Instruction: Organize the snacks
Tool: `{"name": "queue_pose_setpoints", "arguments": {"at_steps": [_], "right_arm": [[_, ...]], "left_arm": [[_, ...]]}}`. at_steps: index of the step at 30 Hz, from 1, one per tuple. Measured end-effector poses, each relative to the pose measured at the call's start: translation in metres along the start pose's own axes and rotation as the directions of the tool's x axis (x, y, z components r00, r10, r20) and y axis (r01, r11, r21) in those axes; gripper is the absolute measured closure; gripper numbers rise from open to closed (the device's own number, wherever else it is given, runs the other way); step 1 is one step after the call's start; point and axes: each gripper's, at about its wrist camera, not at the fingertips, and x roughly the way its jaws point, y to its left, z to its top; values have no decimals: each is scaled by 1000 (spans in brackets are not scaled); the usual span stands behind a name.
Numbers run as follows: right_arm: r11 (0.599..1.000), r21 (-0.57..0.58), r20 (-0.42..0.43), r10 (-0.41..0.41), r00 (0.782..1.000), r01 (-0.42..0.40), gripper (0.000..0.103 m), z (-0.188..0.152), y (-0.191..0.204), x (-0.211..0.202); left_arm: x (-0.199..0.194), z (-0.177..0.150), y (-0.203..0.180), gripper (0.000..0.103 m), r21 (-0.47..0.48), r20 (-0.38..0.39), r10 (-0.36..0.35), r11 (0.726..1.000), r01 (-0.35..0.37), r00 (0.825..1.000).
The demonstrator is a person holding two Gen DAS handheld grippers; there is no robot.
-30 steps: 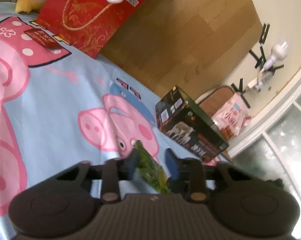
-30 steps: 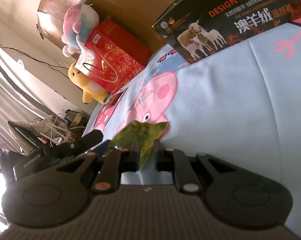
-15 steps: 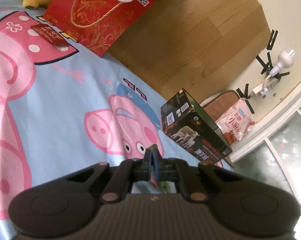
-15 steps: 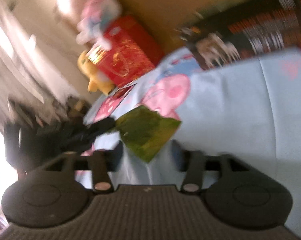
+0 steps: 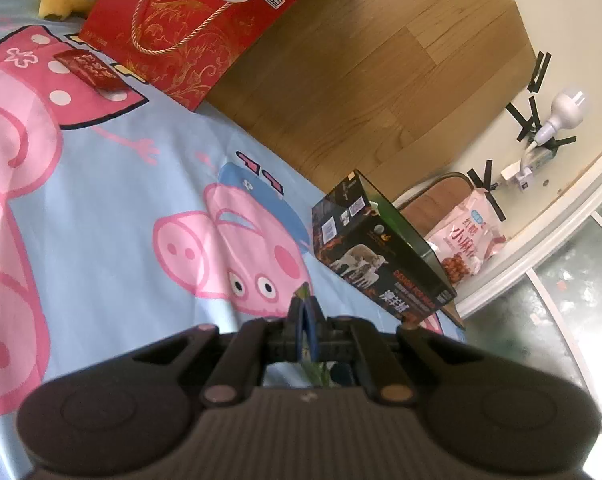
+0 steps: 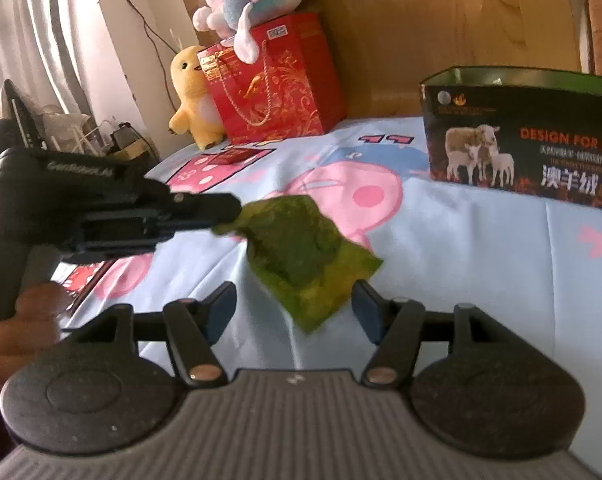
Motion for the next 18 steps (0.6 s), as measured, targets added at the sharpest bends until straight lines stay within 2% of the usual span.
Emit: {"name": "queue_pose_setpoints", "arguments": {"at_steps": [7,9,12,14,15,18], "right_arm": [[999,-9,16,-40,999,40,41,-3,-4,-5],[999,-1,19,-45,999,45,44,-3,-6,-7],[997,-3,22,-74,997,75,56,-3,-7,-7],[996,1,22,-88,996,88,67,-3,-8,-6],[996,7,22,-89,996,89,68,-3,-9,-6],[996,5,23,-90,996,90,69,-3,-9,-7]], "left_arm": [[2,-2,-3,100,6,-16,20,1000,-20,1000],[6,-4,-1,100,2,-29,29,1000,-29,999],[8,-4,-1,99,4,-33,36,999,-35,999],[9,-3,0,95,-3,-37,30,1000,-30,999],[10,-2,1,92,-7,-41,28,1000,-28,999],[16,-1,4,60,-40,-66,12,999,-15,998]]}}
